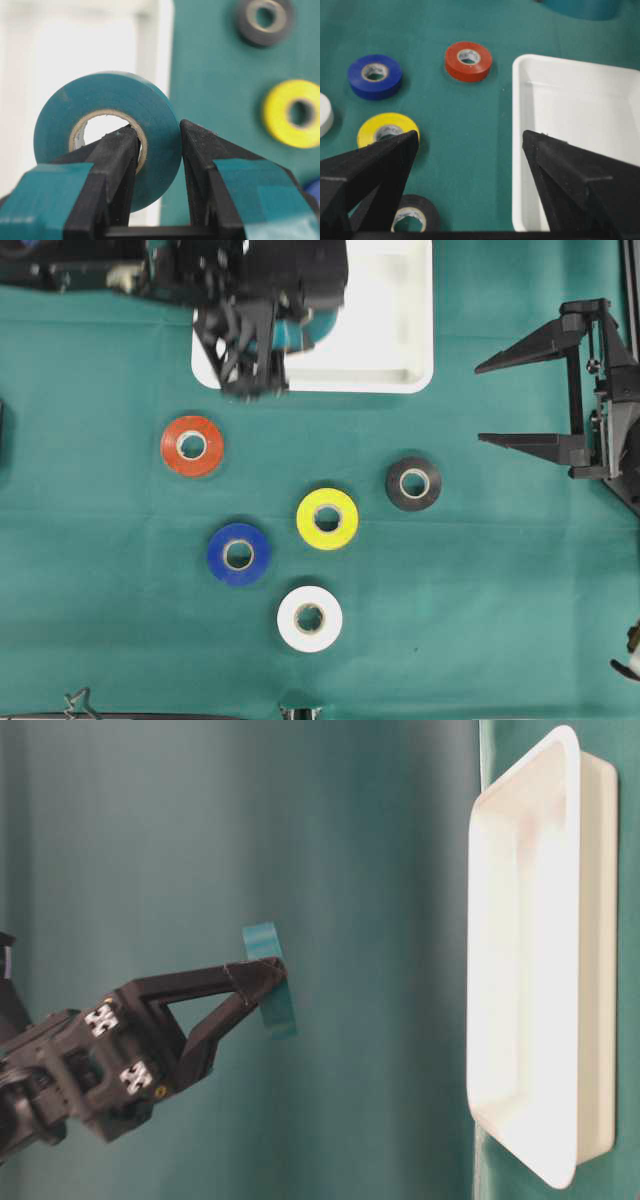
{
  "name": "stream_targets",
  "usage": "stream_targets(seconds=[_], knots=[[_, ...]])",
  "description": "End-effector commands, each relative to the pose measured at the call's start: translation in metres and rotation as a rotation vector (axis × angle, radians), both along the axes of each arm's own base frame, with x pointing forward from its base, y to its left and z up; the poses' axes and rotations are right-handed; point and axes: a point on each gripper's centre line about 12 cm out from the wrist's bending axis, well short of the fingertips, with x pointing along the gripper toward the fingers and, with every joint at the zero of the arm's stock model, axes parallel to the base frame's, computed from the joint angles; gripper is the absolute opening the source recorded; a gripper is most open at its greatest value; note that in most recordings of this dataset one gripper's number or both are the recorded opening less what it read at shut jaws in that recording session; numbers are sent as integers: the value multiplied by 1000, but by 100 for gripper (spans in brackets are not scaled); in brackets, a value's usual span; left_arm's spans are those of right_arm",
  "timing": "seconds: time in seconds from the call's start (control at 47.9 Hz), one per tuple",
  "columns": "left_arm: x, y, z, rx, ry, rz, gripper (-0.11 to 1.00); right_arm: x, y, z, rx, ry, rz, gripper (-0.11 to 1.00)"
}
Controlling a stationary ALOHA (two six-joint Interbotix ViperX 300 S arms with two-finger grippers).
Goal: Pick up the tape from a random location and place it into the white case.
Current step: 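Lift the teal roll and carry it over the white tray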
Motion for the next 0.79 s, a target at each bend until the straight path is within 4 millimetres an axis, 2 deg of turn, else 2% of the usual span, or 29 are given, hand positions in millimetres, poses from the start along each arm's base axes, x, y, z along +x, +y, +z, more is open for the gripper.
stream_targets(seconds=[0.0, 0.104, 0.209, 0.397, 0.564, 0.773], knots=[[-3, 23, 17, 26, -45, 39, 22, 2, 0, 8, -3, -23, -1, 91], [-10, 48, 16, 44, -33, 78, 22, 2, 0, 7, -3, -20, -1, 91], [-15, 60, 15, 49, -30, 104, 22, 2, 0, 8, -3, -21, -1, 91], [-8, 55, 14, 48, -35, 89, 22, 2, 0, 8, -5, -23, 0, 91], [10, 49, 13, 51, -40, 62, 22, 3, 0, 7, -11, -20, 1, 91], [31, 54, 14, 58, -48, 53, 22, 3, 0, 7, -9, -18, 1, 91]])
